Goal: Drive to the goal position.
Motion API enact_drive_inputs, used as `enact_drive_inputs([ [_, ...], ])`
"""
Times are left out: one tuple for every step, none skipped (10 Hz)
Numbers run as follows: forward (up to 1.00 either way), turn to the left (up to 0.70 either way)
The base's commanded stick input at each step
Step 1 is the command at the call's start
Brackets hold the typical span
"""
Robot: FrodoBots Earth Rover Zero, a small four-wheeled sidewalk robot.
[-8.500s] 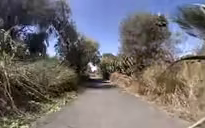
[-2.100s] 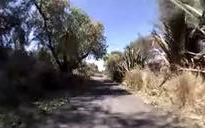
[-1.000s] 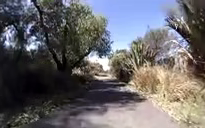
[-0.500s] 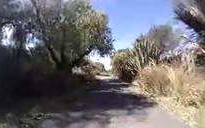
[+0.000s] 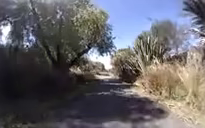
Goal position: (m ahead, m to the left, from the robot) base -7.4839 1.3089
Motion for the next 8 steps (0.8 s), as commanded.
enact_drive_inputs([
  [0.85, 0.00],
  [0.85, 0.00],
  [0.85, 0.00],
  [0.85, 0.00],
  [0.85, 0.00],
  [0.85, 0.00],
  [0.85, 0.00],
  [0.85, 0.00],
])
